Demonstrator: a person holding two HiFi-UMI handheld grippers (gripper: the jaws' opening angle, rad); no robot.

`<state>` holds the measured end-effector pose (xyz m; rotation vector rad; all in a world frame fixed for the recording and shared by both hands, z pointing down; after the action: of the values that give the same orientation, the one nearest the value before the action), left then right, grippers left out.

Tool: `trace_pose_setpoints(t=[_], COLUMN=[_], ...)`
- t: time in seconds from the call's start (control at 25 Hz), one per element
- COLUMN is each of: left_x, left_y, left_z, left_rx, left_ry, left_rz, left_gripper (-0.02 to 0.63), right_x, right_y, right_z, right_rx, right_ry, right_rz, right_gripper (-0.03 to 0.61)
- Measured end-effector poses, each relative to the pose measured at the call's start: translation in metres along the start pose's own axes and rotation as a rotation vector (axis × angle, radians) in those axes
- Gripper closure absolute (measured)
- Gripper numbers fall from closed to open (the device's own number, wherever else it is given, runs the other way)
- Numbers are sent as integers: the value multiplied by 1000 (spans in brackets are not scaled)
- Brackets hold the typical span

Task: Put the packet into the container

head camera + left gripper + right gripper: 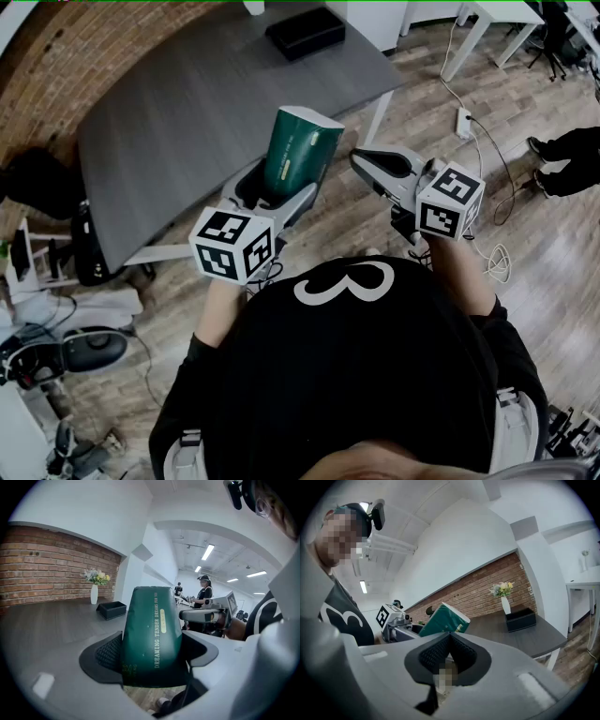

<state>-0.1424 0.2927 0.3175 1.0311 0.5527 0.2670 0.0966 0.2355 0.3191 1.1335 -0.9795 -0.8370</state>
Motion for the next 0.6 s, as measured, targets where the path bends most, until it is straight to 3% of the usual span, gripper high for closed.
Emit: trace_pose_setpoints(t=[0.6], left_x=[-11], left_y=[8], left_z=[5], left_rx=[-22], left_ry=[5], left_rz=[-18], left_gripper=[202], right_x=[6], right_y=[13], right_z=[-1], right_rx=[27], right_ry=[31], right_rz=[50], right_gripper=[577])
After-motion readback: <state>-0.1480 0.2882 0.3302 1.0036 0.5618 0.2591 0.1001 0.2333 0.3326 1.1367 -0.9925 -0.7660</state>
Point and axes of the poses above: the fingertips, and each gripper's own axes: z forward along the fingers, x to its right, y out of its underside, the point moved 10 cm from there along -z, backward along the fingers, and after that the axes turned 7 degrees about -z, right-handed, at the moved point
